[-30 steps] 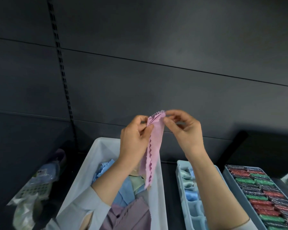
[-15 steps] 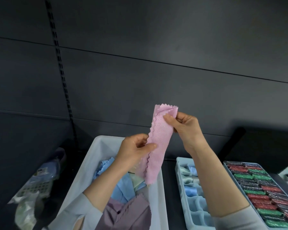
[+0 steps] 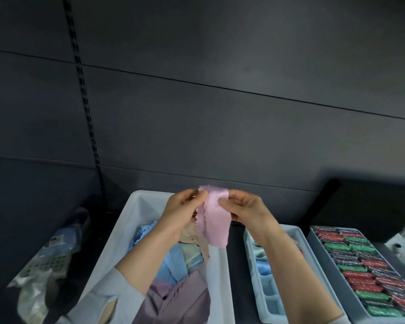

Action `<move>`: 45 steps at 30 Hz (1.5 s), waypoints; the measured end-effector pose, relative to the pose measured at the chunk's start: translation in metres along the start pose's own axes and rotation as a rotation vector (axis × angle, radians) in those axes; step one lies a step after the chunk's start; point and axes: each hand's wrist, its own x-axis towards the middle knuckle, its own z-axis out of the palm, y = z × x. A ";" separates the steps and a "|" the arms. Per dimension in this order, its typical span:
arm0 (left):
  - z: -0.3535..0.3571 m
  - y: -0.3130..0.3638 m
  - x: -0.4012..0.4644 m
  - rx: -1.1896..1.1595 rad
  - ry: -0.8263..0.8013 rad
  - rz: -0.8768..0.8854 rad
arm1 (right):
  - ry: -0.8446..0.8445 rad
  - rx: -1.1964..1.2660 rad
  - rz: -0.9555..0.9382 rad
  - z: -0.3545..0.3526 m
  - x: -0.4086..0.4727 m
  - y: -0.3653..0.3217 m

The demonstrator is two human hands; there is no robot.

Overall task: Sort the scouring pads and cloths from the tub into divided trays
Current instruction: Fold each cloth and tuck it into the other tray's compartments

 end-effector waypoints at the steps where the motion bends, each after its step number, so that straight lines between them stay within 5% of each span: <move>1: 0.001 0.003 0.000 -0.029 -0.015 -0.008 | -0.019 -0.046 -0.036 -0.002 -0.002 -0.002; 6: 0.000 0.013 -0.001 0.001 -0.002 0.203 | -0.107 -0.130 -0.066 -0.006 -0.006 -0.011; 13: -0.002 0.020 -0.009 0.298 -0.076 0.413 | 0.115 0.077 -0.149 -0.001 0.003 -0.029; 26: 0.010 0.037 -0.009 0.189 0.122 0.595 | 0.154 -0.032 -0.309 0.015 0.003 -0.031; 32: 0.007 0.035 -0.006 0.184 0.038 0.496 | 0.183 -0.014 -0.338 0.015 0.002 -0.039; 36: 0.001 0.021 -0.005 0.383 -0.059 0.382 | 0.290 0.094 -0.332 0.010 0.006 -0.041; 41: -0.002 0.018 -0.006 0.188 0.036 0.195 | 0.022 -0.083 0.024 0.001 0.004 -0.010; 45: -0.005 0.021 -0.012 0.180 -0.093 0.010 | -0.035 0.001 0.050 0.007 -0.001 0.006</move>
